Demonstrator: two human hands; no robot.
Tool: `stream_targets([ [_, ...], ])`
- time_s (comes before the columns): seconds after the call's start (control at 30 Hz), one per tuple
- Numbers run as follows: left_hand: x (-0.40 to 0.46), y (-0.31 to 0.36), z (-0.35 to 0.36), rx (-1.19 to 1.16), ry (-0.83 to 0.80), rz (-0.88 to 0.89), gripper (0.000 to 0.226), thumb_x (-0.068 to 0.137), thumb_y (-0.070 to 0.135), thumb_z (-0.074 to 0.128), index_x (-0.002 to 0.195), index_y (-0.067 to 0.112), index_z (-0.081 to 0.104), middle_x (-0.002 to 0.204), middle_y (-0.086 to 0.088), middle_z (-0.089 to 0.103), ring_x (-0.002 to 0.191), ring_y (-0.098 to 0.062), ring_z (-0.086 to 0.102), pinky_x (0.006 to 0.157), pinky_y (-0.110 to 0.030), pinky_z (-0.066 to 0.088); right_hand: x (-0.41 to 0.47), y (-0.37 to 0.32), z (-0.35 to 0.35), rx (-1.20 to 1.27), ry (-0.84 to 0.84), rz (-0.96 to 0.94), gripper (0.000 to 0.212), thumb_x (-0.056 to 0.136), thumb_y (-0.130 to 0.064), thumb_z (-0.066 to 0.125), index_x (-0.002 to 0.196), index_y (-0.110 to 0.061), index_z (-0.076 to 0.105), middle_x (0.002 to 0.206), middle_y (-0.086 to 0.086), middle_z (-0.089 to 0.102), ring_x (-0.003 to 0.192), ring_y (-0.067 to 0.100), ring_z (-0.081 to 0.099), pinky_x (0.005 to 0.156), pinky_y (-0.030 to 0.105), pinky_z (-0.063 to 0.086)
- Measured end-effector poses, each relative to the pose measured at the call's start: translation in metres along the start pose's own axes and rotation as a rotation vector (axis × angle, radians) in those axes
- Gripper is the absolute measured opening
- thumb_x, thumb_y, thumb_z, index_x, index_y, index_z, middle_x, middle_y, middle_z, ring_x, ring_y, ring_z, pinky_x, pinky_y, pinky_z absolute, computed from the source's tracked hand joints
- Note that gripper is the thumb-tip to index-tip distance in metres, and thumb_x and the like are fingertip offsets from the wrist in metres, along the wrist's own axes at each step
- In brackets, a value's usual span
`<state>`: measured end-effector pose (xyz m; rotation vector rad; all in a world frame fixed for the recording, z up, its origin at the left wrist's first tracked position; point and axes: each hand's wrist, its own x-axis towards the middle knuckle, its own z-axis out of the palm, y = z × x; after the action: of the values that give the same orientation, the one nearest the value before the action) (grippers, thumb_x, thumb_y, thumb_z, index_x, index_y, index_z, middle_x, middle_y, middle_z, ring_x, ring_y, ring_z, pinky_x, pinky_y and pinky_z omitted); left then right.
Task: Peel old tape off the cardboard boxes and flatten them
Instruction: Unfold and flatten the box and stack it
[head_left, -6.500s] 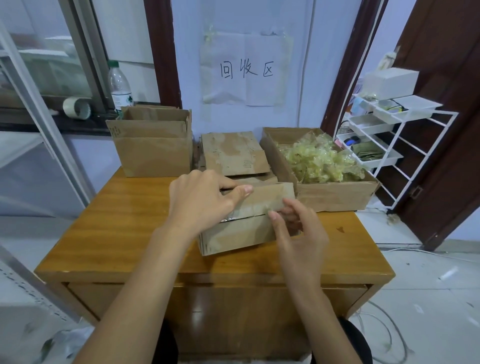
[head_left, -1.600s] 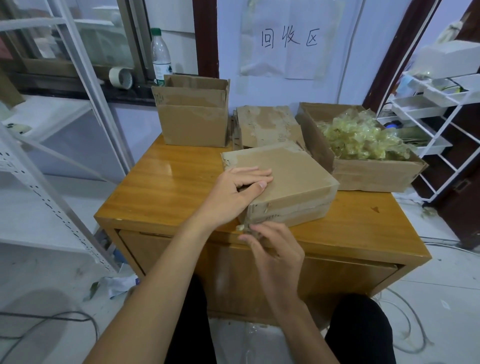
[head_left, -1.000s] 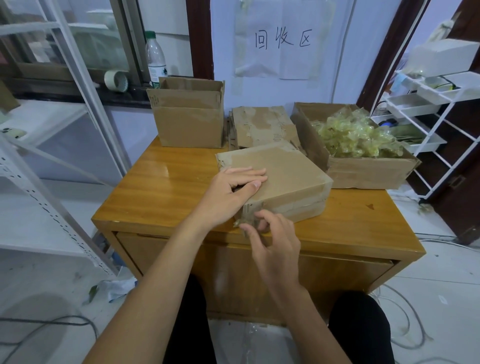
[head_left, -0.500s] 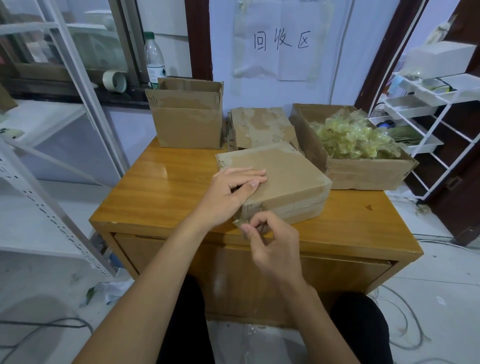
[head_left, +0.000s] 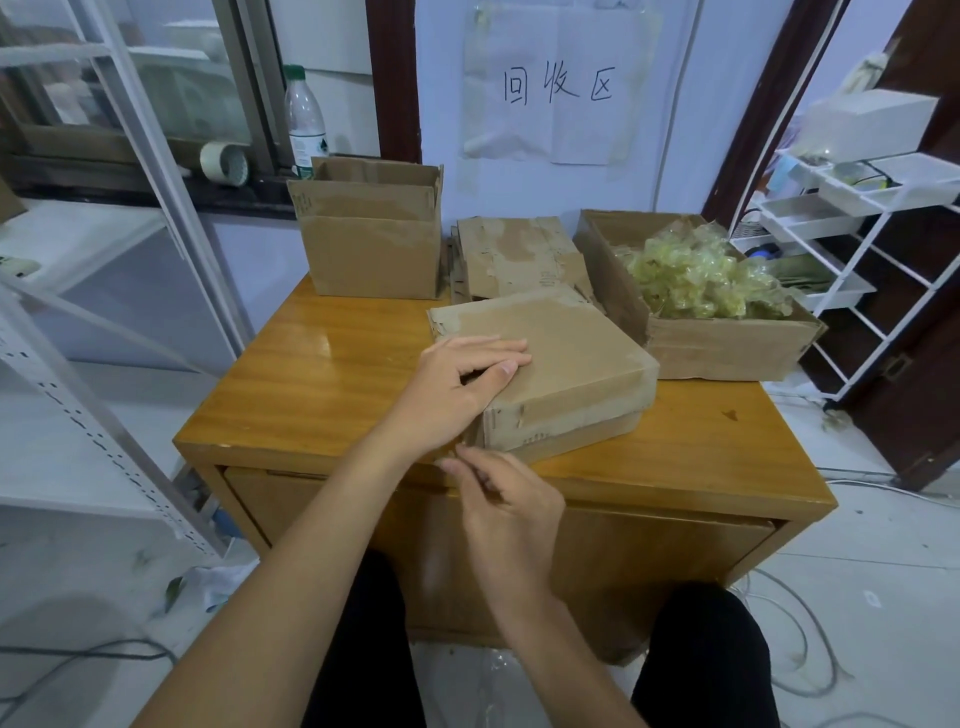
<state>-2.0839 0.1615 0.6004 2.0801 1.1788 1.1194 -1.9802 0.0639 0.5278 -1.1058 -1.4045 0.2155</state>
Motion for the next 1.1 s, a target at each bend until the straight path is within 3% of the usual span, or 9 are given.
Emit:
stream_targets([
  [0.17, 0.002, 0.002, -0.006, -0.048, -0.081, -0.037, 0.027, 0.102, 0.037, 0.064, 0.127, 0.033, 0.075, 0.135, 0.025, 0.066, 0.139, 0.006, 0.045, 0.124, -0.045, 0.031, -0.006, -0.004, 0.024, 0.003, 0.062, 0.024, 0.008, 0.083, -0.005, 0.084, 0.090, -0.007, 0.082, 0.087, -0.001, 0.078, 0.075, 0.008, 0.070, 0.071, 0.024, 0.059],
  [0.33, 0.003, 0.015, -0.027, -0.226, -0.258, -0.134, 0.028, 0.107, 0.027, 0.056, 0.128, 0.026, 0.074, 0.139, 0.021, 0.064, 0.142, 0.002, 0.044, 0.125, -0.038, 0.029, -0.011, -0.005, 0.018, 0.132, 0.020, 0.285, 0.015, 0.084, -0.012, 0.086, 0.095, -0.021, 0.083, 0.087, -0.012, 0.076, 0.078, 0.004, 0.070, 0.069, 0.012, 0.051],
  [0.37, 0.002, 0.015, -0.031, -0.312, -0.217, -0.138, 0.028, 0.107, 0.022, 0.055, 0.127, 0.020, 0.075, 0.137, 0.015, 0.068, 0.139, -0.003, 0.050, 0.123, -0.037, 0.034, -0.011, -0.005, 0.016, 0.165, 0.017, 0.338, 0.018, 0.084, -0.012, 0.086, 0.098, -0.022, 0.083, 0.086, -0.012, 0.076, 0.077, 0.005, 0.069, 0.068, 0.010, 0.049],
  [0.43, -0.004, 0.012, -0.038, -0.467, 0.036, -0.121, 0.027, 0.104, 0.012, 0.057, 0.121, 0.007, 0.076, 0.125, -0.001, 0.076, 0.126, -0.015, 0.065, 0.115, -0.039, 0.046, -0.010, -0.008, 0.012, 0.185, 0.013, 0.350, 0.025, 0.085, -0.011, 0.085, 0.108, -0.018, 0.082, 0.084, -0.009, 0.074, 0.076, 0.009, 0.069, 0.067, 0.010, 0.048],
  [0.53, -0.031, -0.007, -0.036, -0.424, 0.339, -0.162, 0.023, 0.099, 0.001, 0.060, 0.102, 0.010, 0.081, 0.103, -0.003, 0.080, 0.105, -0.020, 0.074, 0.098, -0.038, 0.057, -0.010, -0.012, 0.010, 0.195, -0.012, 0.381, 0.033, 0.088, -0.013, 0.082, 0.114, -0.034, 0.078, 0.086, -0.010, 0.073, 0.079, 0.012, 0.070, 0.068, 0.020, 0.055],
  [0.67, -0.082, -0.025, -0.020, -0.370, 0.122, -0.235, 0.031, 0.099, -0.003, 0.063, 0.109, 0.021, 0.079, 0.102, 0.003, 0.081, 0.102, -0.014, 0.074, 0.091, -0.027, 0.055, -0.008, -0.023, 0.011, 0.281, 0.034, 0.550, 0.034, 0.090, -0.019, 0.081, 0.095, -0.052, 0.075, 0.093, -0.016, 0.076, 0.083, 0.014, 0.075, 0.071, 0.034, 0.063],
  [0.83, -0.087, -0.023, -0.029, -0.400, -0.143, -0.279, 0.034, 0.101, 0.004, 0.063, 0.126, 0.026, 0.072, 0.121, 0.010, 0.076, 0.122, -0.008, 0.067, 0.104, -0.025, 0.051, -0.002, -0.033, 0.013, 0.379, 0.141, 0.704, 0.016, 0.092, -0.017, 0.079, 0.091, -0.033, 0.083, 0.093, -0.007, 0.078, 0.085, 0.016, 0.075, 0.072, 0.039, 0.063],
  [1.0, -0.084, -0.018, -0.034, -0.550, -0.164, -0.307, 0.035, 0.093, 0.020, 0.073, 0.128, 0.017, 0.072, 0.121, 0.000, 0.077, 0.119, -0.017, 0.070, 0.099, -0.027, 0.054, 0.006, -0.033, 0.008, 0.413, 0.199, 0.736, 0.015, 0.085, -0.016, 0.085, 0.085, -0.031, 0.085, 0.091, 0.000, 0.075, 0.084, 0.011, 0.070, 0.073, 0.021, 0.055],
  [1.1, -0.079, -0.014, -0.029, -0.529, -0.159, -0.292, 0.033, 0.086, 0.022, 0.076, 0.119, 0.021, 0.076, 0.116, 0.002, 0.079, 0.114, -0.015, 0.072, 0.096, -0.027, 0.056, 0.011, -0.032, 0.003, 0.474, 0.174, 0.819, 0.013, 0.083, -0.016, 0.086, 0.086, -0.029, 0.086, 0.094, 0.003, 0.078, 0.080, 0.013, 0.069, 0.073, 0.024, 0.053],
])
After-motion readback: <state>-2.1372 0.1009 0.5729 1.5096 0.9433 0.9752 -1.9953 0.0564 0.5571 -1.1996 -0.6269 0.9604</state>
